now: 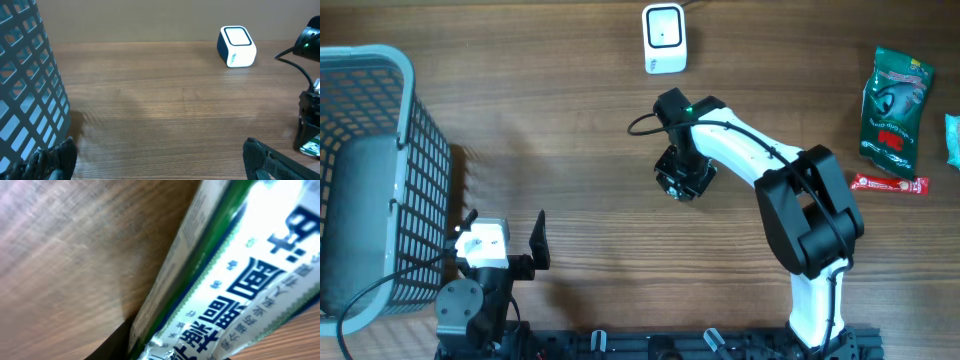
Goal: Scan the item barcode
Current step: 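Lift the green-white box and carry it toward the scanner, then hold the green-white box's barcode at the white scanner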
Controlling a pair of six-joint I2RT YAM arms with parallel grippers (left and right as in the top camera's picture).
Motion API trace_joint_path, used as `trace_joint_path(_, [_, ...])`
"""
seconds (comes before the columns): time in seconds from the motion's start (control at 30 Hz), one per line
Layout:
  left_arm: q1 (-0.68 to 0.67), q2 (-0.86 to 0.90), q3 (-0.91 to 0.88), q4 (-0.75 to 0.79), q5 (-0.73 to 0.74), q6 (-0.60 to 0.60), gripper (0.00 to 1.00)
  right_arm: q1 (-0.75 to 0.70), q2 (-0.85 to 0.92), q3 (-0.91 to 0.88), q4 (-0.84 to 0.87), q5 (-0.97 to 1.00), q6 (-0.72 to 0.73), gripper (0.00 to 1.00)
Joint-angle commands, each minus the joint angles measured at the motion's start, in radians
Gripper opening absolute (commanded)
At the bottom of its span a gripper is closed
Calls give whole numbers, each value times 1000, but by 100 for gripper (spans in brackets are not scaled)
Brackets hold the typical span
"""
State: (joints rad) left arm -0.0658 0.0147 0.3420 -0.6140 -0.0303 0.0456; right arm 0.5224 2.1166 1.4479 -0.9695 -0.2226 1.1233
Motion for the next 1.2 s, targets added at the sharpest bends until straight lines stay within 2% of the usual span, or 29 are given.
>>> trace_joint_path(0.0, [-4,-7,-3,-9,11,-13,100,-22,84,-42,59,-117,331,49])
trace_joint_path(0.1, [-4,-7,-3,-77,11,-13,100,-70,84,-42,160,-316,497,50])
trace_joint_path(0.27, [-4,-7,-3,-221,11,-13,100,-98,77,-40,420,-529,497,50])
trace_joint_path(0.37, [-4,-7,-3,-269,11,-13,100,-100,30,-40,505,-526,432,52])
trace_joint_path(0.5, [-4,-7,-3,-278,11,-13,100,-101,-97,-40,483,-372,316,65])
trace_joint_path(0.57, [-4,-7,-3,-278,11,-13,100,-101,-210,-40,442,-261,210,74])
trace_joint_path(0.6, [-4,-7,-3,-278,11,-13,100,-101,-253,-40,445,-214,130,89])
trace_joint_path(0.63, [-4,-7,-3,-278,11,-13,100,-101,-285,-40,464,-184,16,93])
trace_joint_path(0.67, [-4,-7,-3,-278,11,-13,100,-100,-320,-40,506,-164,-229,100])
trace_joint_path(0.73, [-4,-7,-3,-278,11,-13,100,-87,-337,-40,488,-166,-719,100])
trace_joint_path(0.8, [-4,-7,-3,-278,11,-13,100,-79,-318,-42,362,-87,-949,100])
trace_joint_path(0.93, [-4,-7,-3,-278,11,-13,100,-71,-230,-43,233,-75,-1248,100])
trace_joint_path(1.03, [-4,-7,-3,-278,11,-13,100,-47,-167,-43,246,-53,-1342,100])
trace_joint_path(1.17, [-4,-7,-3,-278,11,-13,100,4,-92,-43,289,144,-1438,100])
